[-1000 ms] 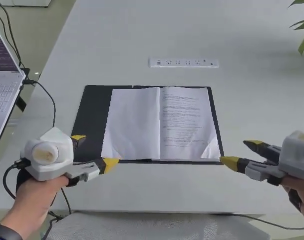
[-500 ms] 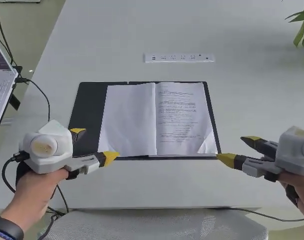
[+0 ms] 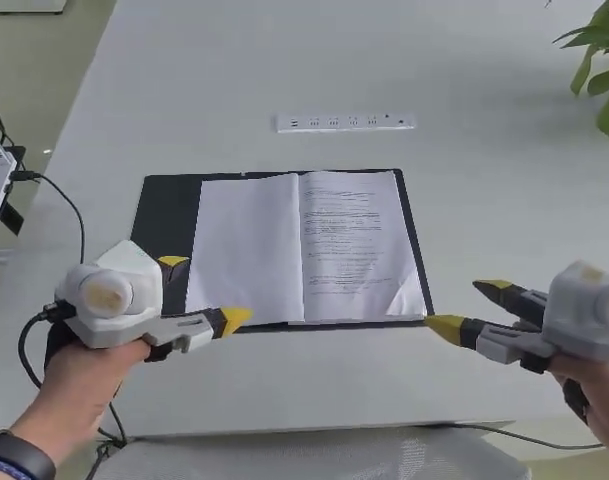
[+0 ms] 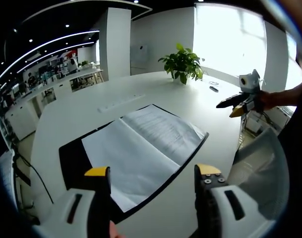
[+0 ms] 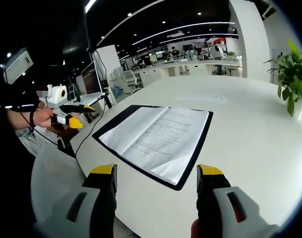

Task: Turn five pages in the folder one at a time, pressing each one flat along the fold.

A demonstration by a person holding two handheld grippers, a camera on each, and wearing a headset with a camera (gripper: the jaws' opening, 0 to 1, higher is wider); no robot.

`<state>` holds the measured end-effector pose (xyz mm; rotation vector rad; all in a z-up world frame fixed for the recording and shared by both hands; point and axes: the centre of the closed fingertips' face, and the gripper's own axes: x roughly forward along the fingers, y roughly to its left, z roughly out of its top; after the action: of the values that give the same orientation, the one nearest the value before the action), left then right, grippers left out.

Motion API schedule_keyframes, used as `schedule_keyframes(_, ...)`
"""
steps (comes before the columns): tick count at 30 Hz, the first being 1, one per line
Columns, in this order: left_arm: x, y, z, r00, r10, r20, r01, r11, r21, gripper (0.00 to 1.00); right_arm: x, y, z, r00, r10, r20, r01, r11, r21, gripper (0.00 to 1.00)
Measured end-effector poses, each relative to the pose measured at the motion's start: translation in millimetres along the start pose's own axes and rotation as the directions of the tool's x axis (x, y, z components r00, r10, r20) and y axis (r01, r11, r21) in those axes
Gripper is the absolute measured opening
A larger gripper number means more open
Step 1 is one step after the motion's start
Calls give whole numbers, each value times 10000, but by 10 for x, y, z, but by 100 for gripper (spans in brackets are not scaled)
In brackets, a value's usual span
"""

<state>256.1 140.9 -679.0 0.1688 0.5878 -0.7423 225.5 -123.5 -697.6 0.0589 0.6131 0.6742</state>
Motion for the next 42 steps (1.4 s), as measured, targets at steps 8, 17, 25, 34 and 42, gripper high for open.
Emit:
schedule_keyframes(8,196,-109,146,9984,-559,49,557,9980,312,68,-67,-14,-19,9999,-128,84,126,9998,155,64)
schedule_keyframes(17,485,-301,307,9919,-1271,-24,1269,9881,869,67,-110,-47,-81,9998,-189,-32,190,9997,169,64)
schedule_keyframes(25,747,-552,477,9817,-1906,-19,1892,9730,1324,67,-142,-85,-71,9997,-264,9,264,9995,178,63)
schedule_keyframes(34,1025,-802,588,9674,-2527,-156,2517,9531,1680,67,-183,-130,-59,9996,-272,35,272,9996,61,64)
schedule_keyframes(42,1320,-1037,632,9554,-2936,-318,2945,9392,1763,66,-236,-184,-130,9994,-330,-42,331,9994,140,65)
